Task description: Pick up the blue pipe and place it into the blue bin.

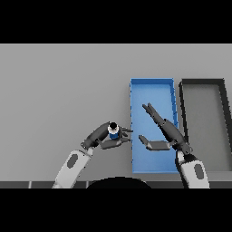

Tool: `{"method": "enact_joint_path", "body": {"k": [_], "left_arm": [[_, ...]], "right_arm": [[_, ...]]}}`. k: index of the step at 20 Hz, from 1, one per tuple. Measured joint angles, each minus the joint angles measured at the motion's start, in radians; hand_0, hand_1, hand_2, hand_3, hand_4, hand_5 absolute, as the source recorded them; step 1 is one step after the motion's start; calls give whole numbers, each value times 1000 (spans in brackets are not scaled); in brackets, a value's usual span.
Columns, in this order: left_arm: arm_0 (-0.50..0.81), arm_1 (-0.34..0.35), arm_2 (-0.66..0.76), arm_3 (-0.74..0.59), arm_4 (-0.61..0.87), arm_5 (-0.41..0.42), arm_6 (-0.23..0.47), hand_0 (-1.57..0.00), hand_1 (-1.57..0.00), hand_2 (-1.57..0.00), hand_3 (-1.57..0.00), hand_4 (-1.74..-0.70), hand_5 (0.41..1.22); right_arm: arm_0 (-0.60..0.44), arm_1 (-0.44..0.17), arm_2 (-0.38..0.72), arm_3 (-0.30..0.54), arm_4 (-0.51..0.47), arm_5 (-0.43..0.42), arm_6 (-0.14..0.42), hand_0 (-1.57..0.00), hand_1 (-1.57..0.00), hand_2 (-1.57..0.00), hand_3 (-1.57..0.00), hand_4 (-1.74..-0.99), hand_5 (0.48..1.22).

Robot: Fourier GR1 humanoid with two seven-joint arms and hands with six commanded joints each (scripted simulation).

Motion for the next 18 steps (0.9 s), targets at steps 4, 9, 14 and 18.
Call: {"method": "enact_joint_path", "body": {"k": [4, 9, 14, 18], "left_arm": [[-15, -17, 18, 22, -25, -9, -4, -1571, -1571, -1571, -1571, -1467, 1221], [-17, -31, 44, 27, -26, -44, -21, -1571, -1571, -1571, -1571, -1464, 1221], [1, -53, 62, 15, -17, -80, 17, -1571, -1571, -1571, -1571, -1470, 1221], [3, -65, 67, 23, -55, -89, 15, -1571, -1571, -1571, -1571, -1465, 1221]], "right_arm": [[-149, -17, 68, 4, -8, 42, 60, 1, -1, -42, 1, -1302, 559], [-303, 24, 150, 12, -52, 71, 137, 1, 0, -48, 1, -1253, 554], [-443, 49, 180, 83, -52, 88, 223, -16, -25, -77, 1, -1196, 526], [-507, 83, 199, 157, -51, 114, 244, -69, -108, -166, -44, -1204, 497]]}}
